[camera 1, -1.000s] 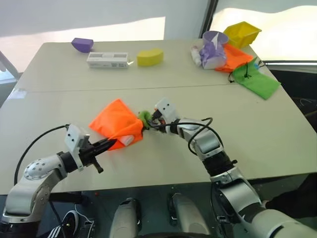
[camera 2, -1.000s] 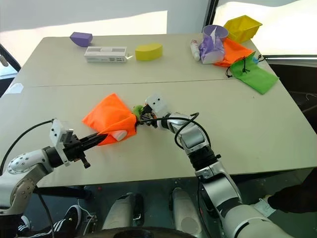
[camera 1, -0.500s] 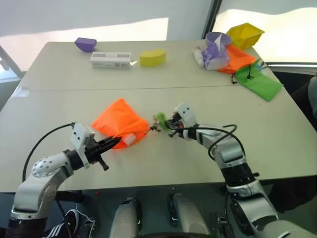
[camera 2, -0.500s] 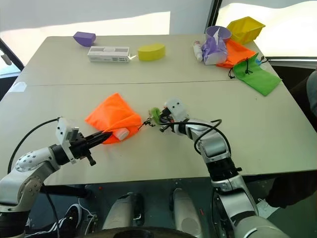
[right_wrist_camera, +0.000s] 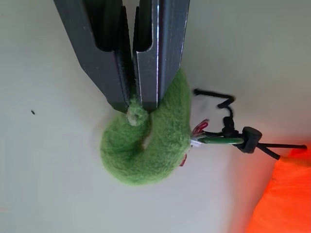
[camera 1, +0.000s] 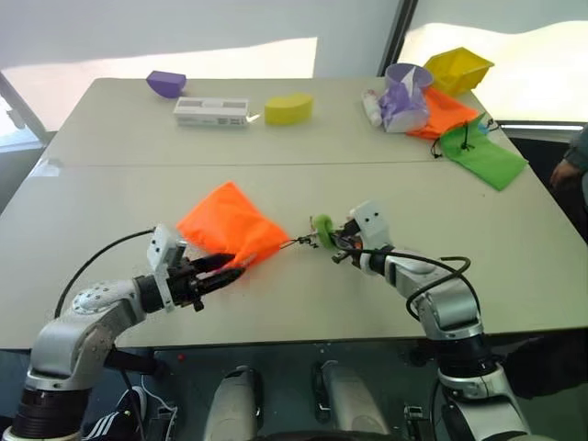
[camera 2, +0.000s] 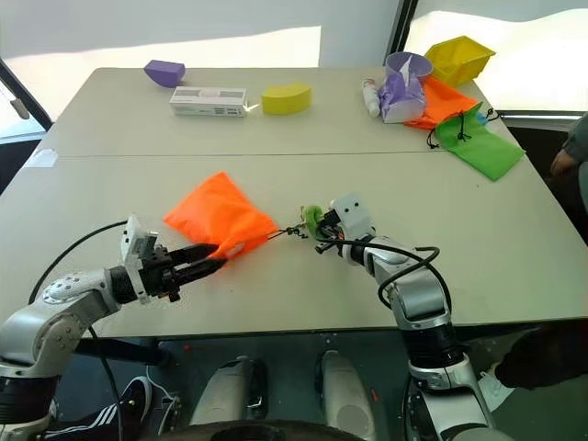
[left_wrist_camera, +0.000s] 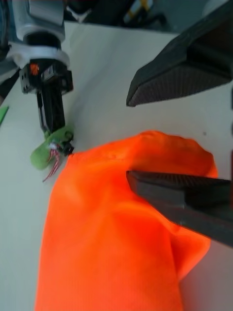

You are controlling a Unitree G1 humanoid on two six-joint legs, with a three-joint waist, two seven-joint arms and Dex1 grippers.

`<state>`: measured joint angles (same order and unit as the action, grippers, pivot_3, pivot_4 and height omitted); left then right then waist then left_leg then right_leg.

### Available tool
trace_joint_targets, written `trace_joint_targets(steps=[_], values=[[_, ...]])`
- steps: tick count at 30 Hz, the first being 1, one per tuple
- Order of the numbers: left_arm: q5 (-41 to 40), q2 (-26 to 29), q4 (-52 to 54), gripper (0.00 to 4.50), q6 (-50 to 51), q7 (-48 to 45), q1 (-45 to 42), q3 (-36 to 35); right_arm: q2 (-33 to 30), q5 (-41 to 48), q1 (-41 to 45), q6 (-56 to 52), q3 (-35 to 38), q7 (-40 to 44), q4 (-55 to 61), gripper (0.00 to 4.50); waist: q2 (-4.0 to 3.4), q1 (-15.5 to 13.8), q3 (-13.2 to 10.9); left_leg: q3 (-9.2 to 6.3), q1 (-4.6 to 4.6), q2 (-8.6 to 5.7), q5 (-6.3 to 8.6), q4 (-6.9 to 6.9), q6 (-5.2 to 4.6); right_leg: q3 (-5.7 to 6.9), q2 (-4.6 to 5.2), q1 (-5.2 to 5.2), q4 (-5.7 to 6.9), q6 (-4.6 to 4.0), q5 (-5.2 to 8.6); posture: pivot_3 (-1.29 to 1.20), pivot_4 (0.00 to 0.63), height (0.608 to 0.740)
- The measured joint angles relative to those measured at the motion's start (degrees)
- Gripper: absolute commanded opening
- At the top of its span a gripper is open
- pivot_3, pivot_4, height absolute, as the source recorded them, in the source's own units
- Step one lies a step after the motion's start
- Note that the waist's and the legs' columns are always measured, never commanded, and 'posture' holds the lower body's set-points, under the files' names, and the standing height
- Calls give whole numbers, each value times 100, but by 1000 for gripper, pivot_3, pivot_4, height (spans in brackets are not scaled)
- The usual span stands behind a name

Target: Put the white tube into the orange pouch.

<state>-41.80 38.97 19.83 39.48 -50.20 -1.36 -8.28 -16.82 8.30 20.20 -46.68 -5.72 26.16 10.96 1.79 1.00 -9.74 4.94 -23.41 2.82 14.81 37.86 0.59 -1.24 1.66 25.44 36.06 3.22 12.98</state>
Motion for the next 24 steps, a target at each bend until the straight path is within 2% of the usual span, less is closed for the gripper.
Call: trace_joint_targets(steps=[5, 9, 13, 17, 20, 24], values=[[-489, 317, 46, 2264, 378, -83, -741, -236, -8, -7, 10, 151, -43, -22, -116, 0, 1, 0, 0, -5, 2, -1, 0, 9, 0, 4, -2, -6, 3, -2, -1, 0, 150, 740], [-361, 428, -190, 2264, 331, -331, -1410, -8, -25, -26, 57, 275, -82, -39, -230, 0, 1, -9, 0, -5, 3, -3, 0, 9, 0, 5, -5, -10, 3, -1, -1, 0, 150, 740], [352, 30, -898, 2264, -189, -641, -2148, 911, 12, -35, 158, 384, -116, -77, -398, 0, 2, -3, 0, -3, 3, -8, -1, 16, -1, 3, -7, -13, 3, -2, -2, 0, 150, 740], [1373, -699, -2191, 2264, -1092, -953, -3225, 1877, 36, -85, 233, 548, -167, -160, -570, 0, 3, -15, 1, -4, 3, -17, -1, 25, -2, 3, -13, -17, 7, -2, -4, 0, 150, 740], [1957, -1007, -3031, 2264, -1613, -1175, -3702, 2305, 77, -117, 220, 702, -248, -223, -615, 0, 1, 29, 2, -4, 4, -14, -1, 23, -3, -3, -22, -12, 8, 0, -3, 0, 150, 740], [2523, -1109, -3883, 2264, -2010, -1360, -3825, 2603, 167, -184, 182, 844, -278, -388, -619, 0, 1, 30, 2, -9, 0, -6, -1, 16, -4, -1, -37, -3, 12, 1, -3, 0, 150, 740]])
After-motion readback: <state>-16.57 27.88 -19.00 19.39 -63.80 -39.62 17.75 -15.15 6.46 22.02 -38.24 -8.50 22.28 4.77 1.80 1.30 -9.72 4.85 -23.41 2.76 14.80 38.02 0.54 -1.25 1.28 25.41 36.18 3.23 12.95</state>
